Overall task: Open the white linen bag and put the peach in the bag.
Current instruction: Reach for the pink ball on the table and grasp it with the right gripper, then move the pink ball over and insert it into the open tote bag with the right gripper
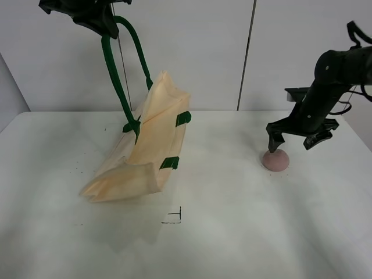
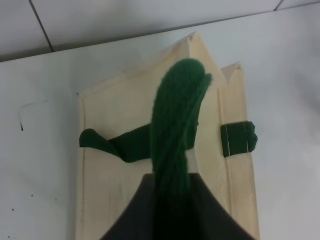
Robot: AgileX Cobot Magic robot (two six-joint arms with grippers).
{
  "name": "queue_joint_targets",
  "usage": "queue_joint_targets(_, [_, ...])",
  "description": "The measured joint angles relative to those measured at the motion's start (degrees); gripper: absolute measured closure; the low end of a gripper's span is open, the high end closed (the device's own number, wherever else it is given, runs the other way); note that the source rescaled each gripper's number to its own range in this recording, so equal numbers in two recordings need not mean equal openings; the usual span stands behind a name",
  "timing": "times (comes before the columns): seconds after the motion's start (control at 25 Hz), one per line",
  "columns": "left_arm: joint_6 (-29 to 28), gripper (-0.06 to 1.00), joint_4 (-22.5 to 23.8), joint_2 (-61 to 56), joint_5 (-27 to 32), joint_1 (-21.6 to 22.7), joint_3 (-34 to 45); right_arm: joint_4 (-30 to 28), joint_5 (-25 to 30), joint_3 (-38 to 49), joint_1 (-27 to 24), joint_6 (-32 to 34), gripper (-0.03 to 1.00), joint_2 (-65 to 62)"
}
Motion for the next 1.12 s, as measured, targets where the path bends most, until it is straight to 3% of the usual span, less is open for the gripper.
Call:
queue_joint_targets(0.32, [0.0,0.94,0.0,0.0,0.0,0.0,0.0,0.05,-6.25,-0.15,1.58,-1.37,-0.03,3.87])
queue_joint_targets(0.64, [0.0,0.94,0.0,0.0,0.0,0.0,0.0,0.1,-7.49,-0.17,1.45,-1.37,-0.03,7.63])
queue_joint_targets(0.8, [0.0,0.94,0.0,0.0,0.0,0.0,0.0,0.43,-7.9,-0.17,1.45,-1.37,0.21,7.63])
queue_joint_targets(0.92, [0.0,0.94,0.0,0.0,0.0,0.0,0.0,0.32,-7.69,-0.17,1.45,-1.37,0.5,7.63])
queue_joint_targets(1.04, [0.0,0.94,0.0,0.0,0.0,0.0,0.0,0.45,-7.69,-0.23,1.45,-1.37,0.89,7.46])
queue_joint_targets(1.12, [0.0,0.94,0.0,0.0,0.0,0.0,0.0,1.52,-7.04,-0.72,1.45,-1.57,0.97,6.97])
